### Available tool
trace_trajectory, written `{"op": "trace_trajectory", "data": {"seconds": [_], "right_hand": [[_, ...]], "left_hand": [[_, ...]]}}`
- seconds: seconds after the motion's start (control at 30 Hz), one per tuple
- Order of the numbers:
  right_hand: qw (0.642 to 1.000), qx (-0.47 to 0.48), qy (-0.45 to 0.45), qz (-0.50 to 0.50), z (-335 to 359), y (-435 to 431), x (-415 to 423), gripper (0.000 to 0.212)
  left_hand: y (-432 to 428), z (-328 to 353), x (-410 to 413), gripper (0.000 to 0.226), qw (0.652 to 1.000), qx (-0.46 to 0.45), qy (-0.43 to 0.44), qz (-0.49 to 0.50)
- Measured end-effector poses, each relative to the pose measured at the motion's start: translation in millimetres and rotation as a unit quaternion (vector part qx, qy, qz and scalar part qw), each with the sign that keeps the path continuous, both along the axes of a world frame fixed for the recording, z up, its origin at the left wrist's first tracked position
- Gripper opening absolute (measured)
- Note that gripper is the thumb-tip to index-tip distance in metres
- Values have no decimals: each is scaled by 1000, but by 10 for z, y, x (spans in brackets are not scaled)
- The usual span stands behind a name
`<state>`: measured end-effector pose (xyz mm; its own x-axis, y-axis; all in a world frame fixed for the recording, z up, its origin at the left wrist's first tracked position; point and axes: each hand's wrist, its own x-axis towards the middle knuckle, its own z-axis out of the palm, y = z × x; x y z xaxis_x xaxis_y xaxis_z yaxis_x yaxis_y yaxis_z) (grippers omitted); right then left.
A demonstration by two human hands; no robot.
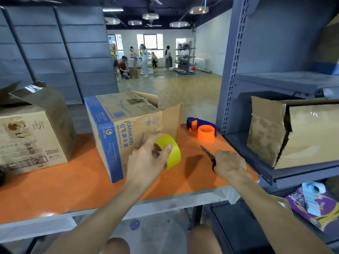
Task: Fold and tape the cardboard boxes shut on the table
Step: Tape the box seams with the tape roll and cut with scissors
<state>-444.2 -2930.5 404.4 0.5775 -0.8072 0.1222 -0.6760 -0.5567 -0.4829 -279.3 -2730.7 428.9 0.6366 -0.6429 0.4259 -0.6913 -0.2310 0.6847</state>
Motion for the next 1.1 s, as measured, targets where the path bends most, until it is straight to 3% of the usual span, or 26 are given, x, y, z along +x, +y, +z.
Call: {"op": "trace_trajectory", "data": {"seconds": [0.13, 0.3, 0.53, 0.7, 0.83, 1.1], "right_hand": [[996, -33, 82, -8, 54, -61, 16, 16], [993, 82, -47, 71, 231, -130, -1, 17], [963, 100, -149, 203, 334, -116, -34, 48], [963, 1, -64, 261, 527, -141, 42, 40], [955, -4, -11, 297, 742, -229, 162, 35], [939, 17, 55, 338, 1101, -501, 396, 45]], "left_hand": [[-43, 25, -47, 40, 970, -132, 203, -24], [-131, 6, -71, 53, 928, -196, 316, -26], [-98, 76, 4, 45, 920, -176, 349, -39], [-75, 111, 24, 40, 926, -162, 340, -40], [-74, 118, 4, 39, 928, -164, 333, -43], [-103, 109, 26, 44, 925, -161, 341, -46]]}}
